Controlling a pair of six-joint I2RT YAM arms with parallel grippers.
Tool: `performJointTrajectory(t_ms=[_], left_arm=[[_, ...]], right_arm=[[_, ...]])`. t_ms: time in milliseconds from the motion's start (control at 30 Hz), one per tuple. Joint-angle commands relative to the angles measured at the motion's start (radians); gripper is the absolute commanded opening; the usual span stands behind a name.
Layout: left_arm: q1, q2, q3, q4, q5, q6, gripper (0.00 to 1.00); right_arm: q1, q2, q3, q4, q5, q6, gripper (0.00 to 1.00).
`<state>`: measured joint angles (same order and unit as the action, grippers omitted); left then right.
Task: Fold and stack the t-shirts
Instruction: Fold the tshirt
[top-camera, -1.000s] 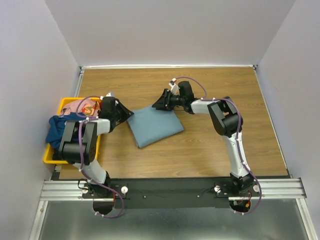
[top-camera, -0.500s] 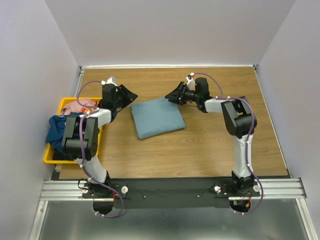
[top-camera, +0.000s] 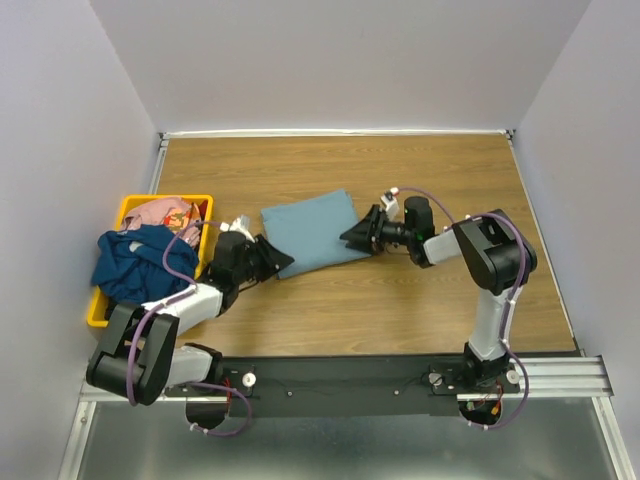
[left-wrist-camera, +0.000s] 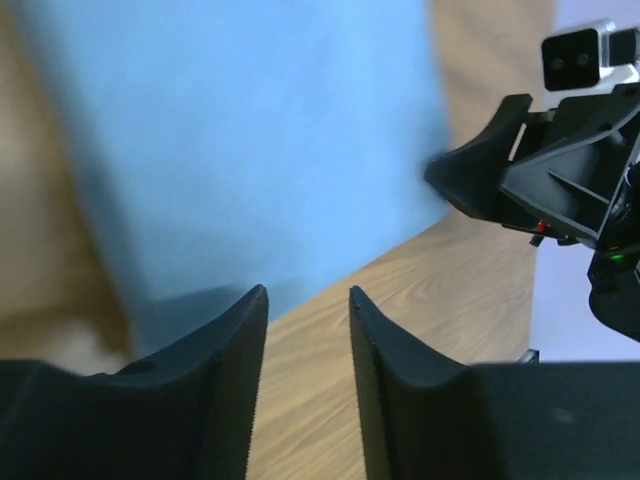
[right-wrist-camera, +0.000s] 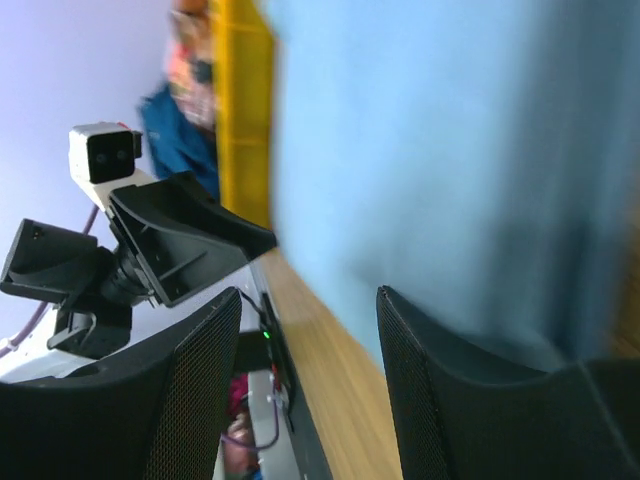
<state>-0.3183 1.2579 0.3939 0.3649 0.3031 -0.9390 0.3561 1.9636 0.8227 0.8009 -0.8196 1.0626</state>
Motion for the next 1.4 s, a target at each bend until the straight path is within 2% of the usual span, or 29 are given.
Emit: performJointTrajectory(t_ms=[0, 133, 367, 533, 700, 833, 1033, 1267, 1367], left_arm=[[0.001, 0.001, -0.095, 0.032, -0.005, -0.095, 0.42], [0.039, -0.003, -0.112, 0.029, 0.004, -0.112, 0.38], [0.061, -0.173, -0.099, -0.108, -0.074, -0.06, 0.36], [0.062, -0.342, -0.014, -0.222, -0.222, 0.035, 0.5], [0.062, -0.399, 0.081, -0.326, -0.333, 0.135, 0.54], [0.062, -0.402, 0.095, -0.343, -0.358, 0.158, 0.54], [0.062, -0.362, 0.088, -0.307, -0.334, 0.172, 0.54], [0.062, -0.213, 0.143, -0.202, -0.259, 0.19, 0.54], [0.068, -0.096, 0.204, -0.106, -0.225, 0.19, 0.5]], right_arm=[[-0.04, 0.072, -0.095, 0.05, -0.036, -0.03, 0.63], [-0.089, 0.075, -0.145, 0.055, -0.035, -0.064, 0.63], [-0.06, -0.087, -0.129, 0.052, -0.046, 0.0, 0.64], [0.085, -0.12, -0.019, 0.054, -0.003, 0.054, 0.67], [0.243, -0.03, 0.098, 0.055, 0.075, 0.102, 0.68], [0.283, 0.12, 0.118, 0.063, 0.14, 0.132, 0.68], [0.288, 0.231, 0.076, 0.066, 0.177, 0.145, 0.68], [0.245, 0.084, 0.145, 0.037, 0.154, 0.106, 0.68], [0.163, 0.054, 0.22, -0.018, 0.16, 0.056, 0.68]])
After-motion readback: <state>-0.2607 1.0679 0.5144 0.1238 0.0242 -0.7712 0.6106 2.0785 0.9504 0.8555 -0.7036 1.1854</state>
